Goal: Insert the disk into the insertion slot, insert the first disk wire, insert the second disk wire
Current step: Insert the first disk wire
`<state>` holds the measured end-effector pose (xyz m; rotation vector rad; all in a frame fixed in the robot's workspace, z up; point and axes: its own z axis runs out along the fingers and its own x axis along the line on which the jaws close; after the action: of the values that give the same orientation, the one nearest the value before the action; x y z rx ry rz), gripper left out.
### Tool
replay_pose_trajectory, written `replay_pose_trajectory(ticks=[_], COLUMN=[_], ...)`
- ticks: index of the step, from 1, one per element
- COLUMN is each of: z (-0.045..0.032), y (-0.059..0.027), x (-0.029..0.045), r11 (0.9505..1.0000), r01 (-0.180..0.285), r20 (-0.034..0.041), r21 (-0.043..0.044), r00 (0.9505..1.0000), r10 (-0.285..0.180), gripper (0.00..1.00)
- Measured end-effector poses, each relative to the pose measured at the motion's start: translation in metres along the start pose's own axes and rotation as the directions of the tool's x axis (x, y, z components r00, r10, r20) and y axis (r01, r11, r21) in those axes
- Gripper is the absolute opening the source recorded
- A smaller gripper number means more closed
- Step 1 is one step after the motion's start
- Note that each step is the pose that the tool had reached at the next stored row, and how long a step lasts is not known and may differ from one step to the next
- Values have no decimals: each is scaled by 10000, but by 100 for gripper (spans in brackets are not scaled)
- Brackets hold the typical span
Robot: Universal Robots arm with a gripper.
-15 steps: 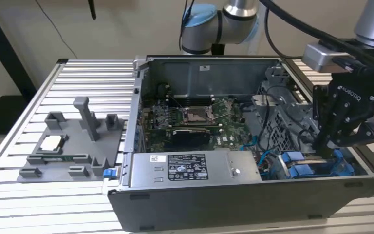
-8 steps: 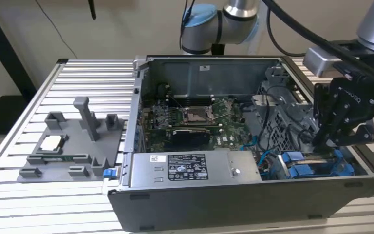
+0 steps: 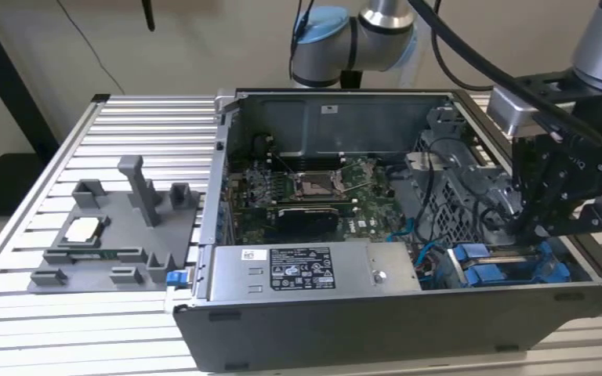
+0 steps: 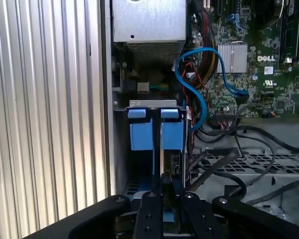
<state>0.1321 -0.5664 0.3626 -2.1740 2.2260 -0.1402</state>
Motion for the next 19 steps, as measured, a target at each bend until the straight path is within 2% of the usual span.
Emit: replay_pose_trajectory(ticks=[2, 3, 6, 9, 13, 19], z=[12, 21, 47, 78, 105, 129], y=[1, 2, 3, 6, 9, 11], x=[-1, -1, -3, -15, -22, -34], r11=[9999, 9998, 9997, 9995, 9991, 9991], r01=[-1, -3, 32, 187, 251, 249], r20=[9, 26, 121, 185, 306, 336], r21=[169, 219, 246, 268, 335, 353], r00=[10000, 10000, 9999, 9996, 9992, 9991], r10=[1, 2, -35, -192, -262, -261], gripper=[19, 19, 19, 19, 19, 19])
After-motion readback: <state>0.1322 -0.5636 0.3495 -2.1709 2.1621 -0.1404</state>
